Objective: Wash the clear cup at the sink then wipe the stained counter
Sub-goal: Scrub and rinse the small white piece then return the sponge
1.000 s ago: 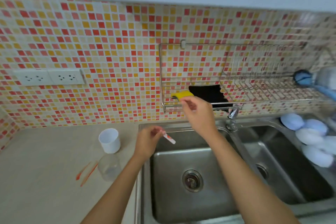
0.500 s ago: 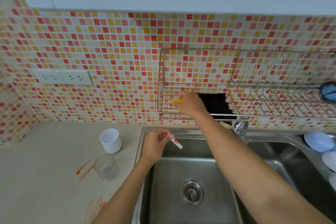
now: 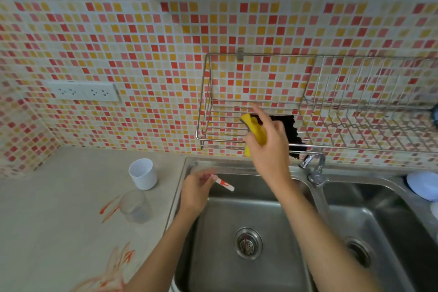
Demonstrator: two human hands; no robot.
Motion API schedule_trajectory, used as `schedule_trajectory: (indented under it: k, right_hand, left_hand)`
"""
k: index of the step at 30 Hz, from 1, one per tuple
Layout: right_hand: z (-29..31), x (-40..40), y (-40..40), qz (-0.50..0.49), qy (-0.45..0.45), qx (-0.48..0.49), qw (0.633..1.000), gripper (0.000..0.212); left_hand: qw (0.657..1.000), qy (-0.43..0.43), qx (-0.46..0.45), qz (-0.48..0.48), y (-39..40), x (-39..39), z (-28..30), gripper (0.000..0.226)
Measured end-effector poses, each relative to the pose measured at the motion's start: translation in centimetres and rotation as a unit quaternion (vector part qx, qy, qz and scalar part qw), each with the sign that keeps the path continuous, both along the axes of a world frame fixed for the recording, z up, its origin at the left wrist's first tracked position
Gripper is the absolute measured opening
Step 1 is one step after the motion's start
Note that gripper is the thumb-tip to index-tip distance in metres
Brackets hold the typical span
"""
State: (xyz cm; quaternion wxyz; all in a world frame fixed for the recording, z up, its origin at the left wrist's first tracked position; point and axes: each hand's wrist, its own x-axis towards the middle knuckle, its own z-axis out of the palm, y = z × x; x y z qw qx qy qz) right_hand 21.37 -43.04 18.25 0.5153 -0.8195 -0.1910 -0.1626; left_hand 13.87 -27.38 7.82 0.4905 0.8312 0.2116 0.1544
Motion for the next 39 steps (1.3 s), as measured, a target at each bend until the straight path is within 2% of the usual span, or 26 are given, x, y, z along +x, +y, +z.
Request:
schedule_trajectory:
  k: [2,5,7,10,13,15,17,21,25,29,34,37,39]
  right_hand:
    - [-2.7,-2.6,-2.4,-0.012,0.008,0.006,1.0,0.054]
    - [-7.9,-4.9,-4.8,-0.004,0.05,-0.049,0.998,0.06]
    - [-11.1,-5.3,-5.5,-0.007,0.07,-0.091,0.993,0.061]
    - [-13.7,-4.8,-6.0,-0.037,0.074,-0.099,0.992,0.056]
    - [-14.4,-4.1,-6.3,-0.063,0.05,-0.136,0.987,0.049]
    - [-15.0,-4.0,-6.2,-0.044,0.021,-0.165,0.985,0.049]
    - [-16.0,-3.4,-6.5,-0.027,0.014,-0.168,0.985,0.05]
    - [-17.8,-2.0,-7.7,-0.074,0.036,-0.159,0.984,0.049]
    - [-18.0,-2.6,-7.3,-0.035,-0.001,-0.15,0.988,0.046]
    - [-19.5,-0.5,-8.4,-0.098,0.058,-0.182,0.977,0.047]
    - [-19.8,-2.8,-6.9,-0.024,0.009,-0.144,0.989,0.048]
    - [-20.4,-1.5,-7.5,-0.082,0.035,-0.149,0.985,0.05]
    - [-20.7,-2.0,-7.7,-0.083,0.048,-0.157,0.983,0.049]
  left_hand:
    - [0.999,-0.014,-0.032,0.006,-0.6,-0.1,-0.9,0.014]
    - [0.997,-0.023,-0.066,0.011,-2.5,0.0,-1.8,0.01]
    - [0.996,-0.017,-0.09,0.009,-4.1,0.3,-2.3,0.01]
    - [0.995,-0.009,-0.102,0.003,-6.6,0.8,-2.5,0.006]
    - [0.996,-0.005,-0.093,-0.003,-8.5,1.1,-2.3,0.005]
    - [0.994,-0.007,-0.107,-0.005,-9.3,1.5,-2.4,0.004]
    - [0.993,-0.004,-0.114,0.004,-9.7,1.9,-2.6,0.003]
    - [0.995,-0.009,-0.1,0.016,-10.7,2.4,-2.9,0.008]
    - [0.996,-0.002,-0.088,0.002,-11.2,2.8,-3.5,0.007]
    - [0.997,0.003,-0.062,0.035,-11.3,3.1,-3.7,0.008]
    - [0.996,0.025,-0.069,0.049,-11.1,3.5,-3.9,0.008]
    - [0.996,0.034,-0.062,0.054,-11.4,3.4,-4.2,0.014]
    - [0.996,0.037,-0.059,0.061,-11.4,3.3,-4.3,0.02]
